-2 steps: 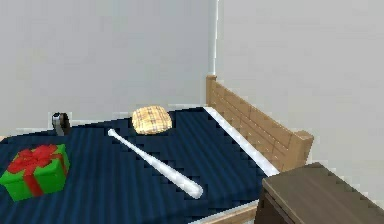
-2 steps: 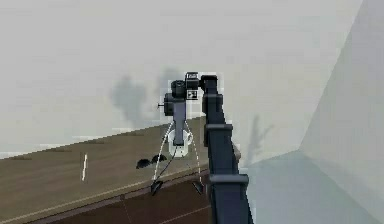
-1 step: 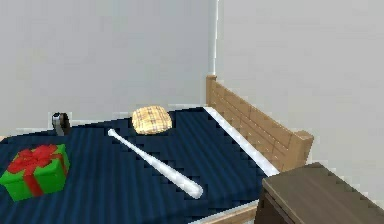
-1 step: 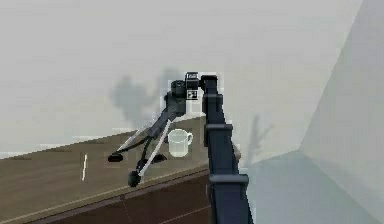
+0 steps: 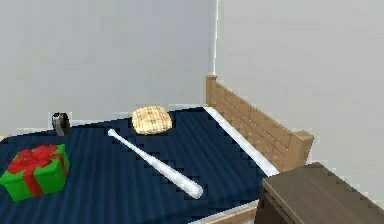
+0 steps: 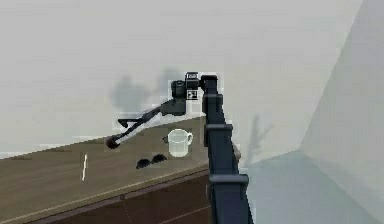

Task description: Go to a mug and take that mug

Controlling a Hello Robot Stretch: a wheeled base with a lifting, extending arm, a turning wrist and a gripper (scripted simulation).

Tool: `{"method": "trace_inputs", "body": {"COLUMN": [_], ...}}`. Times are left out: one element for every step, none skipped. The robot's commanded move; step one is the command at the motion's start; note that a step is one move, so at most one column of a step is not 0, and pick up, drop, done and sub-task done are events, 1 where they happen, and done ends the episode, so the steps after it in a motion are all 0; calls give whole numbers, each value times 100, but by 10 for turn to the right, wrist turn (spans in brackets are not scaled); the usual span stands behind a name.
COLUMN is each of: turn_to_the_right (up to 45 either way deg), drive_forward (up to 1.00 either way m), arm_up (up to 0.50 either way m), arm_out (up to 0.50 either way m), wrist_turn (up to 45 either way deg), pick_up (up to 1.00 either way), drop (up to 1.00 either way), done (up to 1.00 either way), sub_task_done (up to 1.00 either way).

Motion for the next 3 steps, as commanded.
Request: {"method": "trace_inputs", "body": {"turn_to_the_right": [0,0,0], "drive_forward": [0,0,0], "arm_up": [0,0,-30], "arm_out": [0,0,0], "wrist_turn": [450,330,0], "pick_up": [0,0,0], "drop": [0,0,0], "done": [0,0,0], "sub_task_done": [0,0,0]}}
